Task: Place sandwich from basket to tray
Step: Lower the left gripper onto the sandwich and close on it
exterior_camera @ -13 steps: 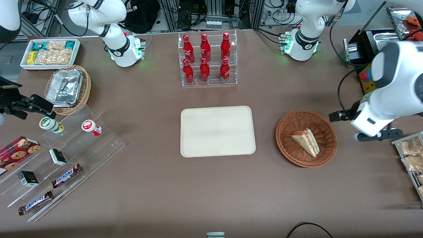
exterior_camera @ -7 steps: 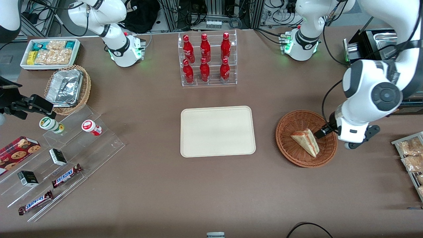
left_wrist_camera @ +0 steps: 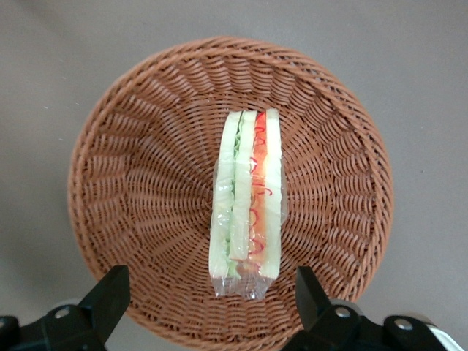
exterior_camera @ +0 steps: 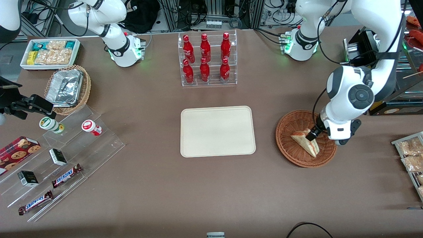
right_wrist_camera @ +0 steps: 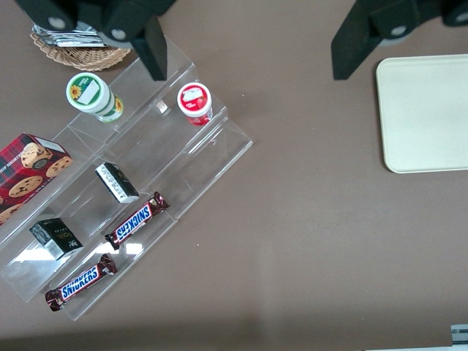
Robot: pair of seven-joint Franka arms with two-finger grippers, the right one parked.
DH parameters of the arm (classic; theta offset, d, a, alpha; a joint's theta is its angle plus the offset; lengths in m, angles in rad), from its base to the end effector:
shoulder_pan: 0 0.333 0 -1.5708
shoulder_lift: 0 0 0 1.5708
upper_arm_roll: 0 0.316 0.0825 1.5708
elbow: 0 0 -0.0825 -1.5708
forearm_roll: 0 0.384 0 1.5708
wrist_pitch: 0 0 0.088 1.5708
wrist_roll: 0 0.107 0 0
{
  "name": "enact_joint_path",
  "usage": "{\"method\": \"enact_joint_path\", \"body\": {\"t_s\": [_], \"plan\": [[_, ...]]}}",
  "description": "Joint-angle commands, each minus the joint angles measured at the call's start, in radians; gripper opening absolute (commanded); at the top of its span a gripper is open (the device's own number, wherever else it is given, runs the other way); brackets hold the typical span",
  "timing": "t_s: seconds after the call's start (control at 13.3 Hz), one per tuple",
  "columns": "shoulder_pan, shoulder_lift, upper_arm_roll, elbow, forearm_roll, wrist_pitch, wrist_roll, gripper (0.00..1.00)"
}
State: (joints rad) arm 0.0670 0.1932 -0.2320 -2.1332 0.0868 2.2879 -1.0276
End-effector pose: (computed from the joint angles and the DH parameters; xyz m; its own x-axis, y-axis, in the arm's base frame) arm 0.5546 -0.0887 0.3165 0.6910 0.7228 -0.0003 0.7223 -0.6905 -0.0380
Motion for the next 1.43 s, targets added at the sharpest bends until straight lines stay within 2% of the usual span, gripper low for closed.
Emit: {"method": "enact_joint_path", "body": {"t_s": [0.0,0.6,0.67,0.75,0.9,1.12,1.35], "plan": [[0.013,-0.015,-0.016,-0.083,0.013,0.129,-0.049,1.0],[0.014,0.087,-0.023,-0.074,0.013,0.255,-0.098,0.99],[0.014,0.101,-0.024,-0.074,0.013,0.284,-0.098,0.84],[0.016,0.104,-0.023,-0.074,0.013,0.292,-0.095,0.57],[0.017,0.106,-0.023,-0.073,0.013,0.294,-0.082,0.18],[0.011,0.106,-0.021,-0.047,0.014,0.272,-0.069,0.11],[0.004,0.045,-0.021,0.042,0.014,0.049,-0.071,0.1]]}}
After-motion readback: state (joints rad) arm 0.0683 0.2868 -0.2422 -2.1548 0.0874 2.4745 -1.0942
